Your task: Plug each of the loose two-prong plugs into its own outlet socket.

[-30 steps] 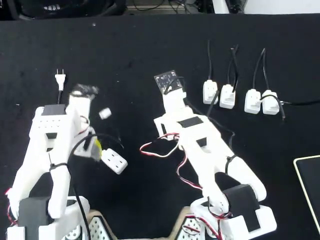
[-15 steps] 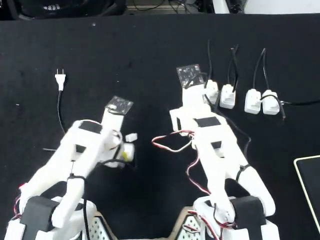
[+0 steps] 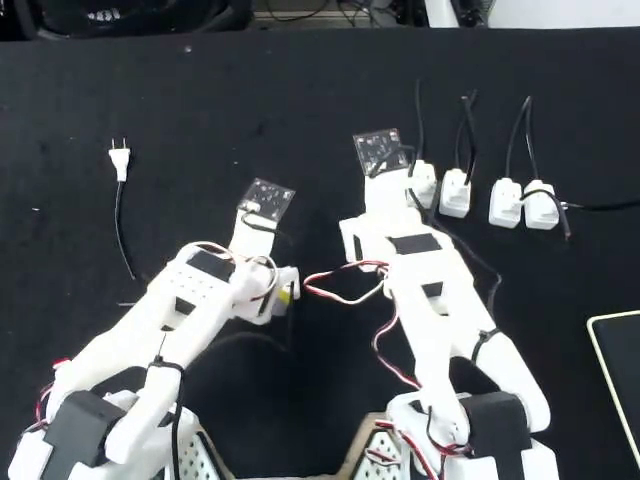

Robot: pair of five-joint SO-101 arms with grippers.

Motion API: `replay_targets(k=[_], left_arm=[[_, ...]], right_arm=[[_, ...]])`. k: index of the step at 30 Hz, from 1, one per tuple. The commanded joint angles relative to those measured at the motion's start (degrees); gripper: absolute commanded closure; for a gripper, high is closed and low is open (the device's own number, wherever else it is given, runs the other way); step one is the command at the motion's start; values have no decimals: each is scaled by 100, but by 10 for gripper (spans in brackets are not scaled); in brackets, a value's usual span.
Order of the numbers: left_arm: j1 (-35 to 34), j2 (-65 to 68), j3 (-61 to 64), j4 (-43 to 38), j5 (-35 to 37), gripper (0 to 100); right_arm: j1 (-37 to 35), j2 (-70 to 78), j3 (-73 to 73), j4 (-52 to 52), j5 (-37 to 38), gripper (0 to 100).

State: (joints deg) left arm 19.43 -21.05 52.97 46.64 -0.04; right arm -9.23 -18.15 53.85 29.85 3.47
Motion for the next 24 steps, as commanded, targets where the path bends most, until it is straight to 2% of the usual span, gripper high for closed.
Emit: replay_targets(k=[1, 5, 9, 12, 17, 24], left_arm=[[-470, -308, -1068, 1196, -316, 755], [-1631, -369, -2088, 2040, -870, 755], [-2905, -132, -2686, 2004, -1125, 755], [-3547, 404, -3081, 1741, -1468, 755], [-3996, 1626, -3846, 1116, -1521, 752], [-3987, 3218, -5253, 325, -1521, 750]], right_arm=[[70, -251, -31, -105, -9, 936], [62, -251, -22, -105, -9, 936], [62, -251, -22, -105, -9, 936], [62, -251, -22, -105, -9, 936], [62, -251, -22, -105, -9, 936], [62, -251, -22, -105, -9, 936]])
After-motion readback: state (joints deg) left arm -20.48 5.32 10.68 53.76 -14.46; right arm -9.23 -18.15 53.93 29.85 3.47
